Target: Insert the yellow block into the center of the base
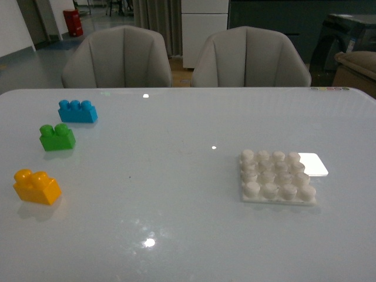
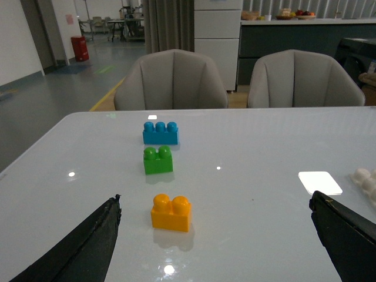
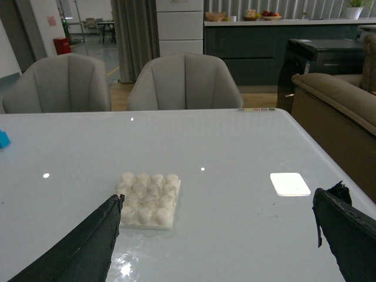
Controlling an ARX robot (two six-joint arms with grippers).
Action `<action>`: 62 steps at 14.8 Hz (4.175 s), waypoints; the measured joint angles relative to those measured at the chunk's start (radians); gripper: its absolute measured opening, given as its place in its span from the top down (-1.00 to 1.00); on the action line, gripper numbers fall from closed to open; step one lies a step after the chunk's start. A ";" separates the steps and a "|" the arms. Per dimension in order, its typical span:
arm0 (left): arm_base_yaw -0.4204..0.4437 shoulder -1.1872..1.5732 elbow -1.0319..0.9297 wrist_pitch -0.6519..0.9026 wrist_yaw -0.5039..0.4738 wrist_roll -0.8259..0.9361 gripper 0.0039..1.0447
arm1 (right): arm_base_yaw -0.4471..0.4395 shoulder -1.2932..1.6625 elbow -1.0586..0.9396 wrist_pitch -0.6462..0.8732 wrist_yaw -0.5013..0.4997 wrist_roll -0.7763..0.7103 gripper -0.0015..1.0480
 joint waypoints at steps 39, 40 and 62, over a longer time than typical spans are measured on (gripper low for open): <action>0.000 0.000 0.000 0.000 0.000 0.000 -0.88 | -0.084 1.672 0.840 0.366 -0.068 0.161 -0.88; 0.000 0.000 0.000 0.000 0.000 0.000 -0.88 | -0.071 1.754 0.895 0.320 -0.064 0.154 -0.88; 0.000 0.000 0.000 0.000 0.000 0.000 -0.88 | 0.086 2.229 1.239 0.061 -0.121 0.164 -0.88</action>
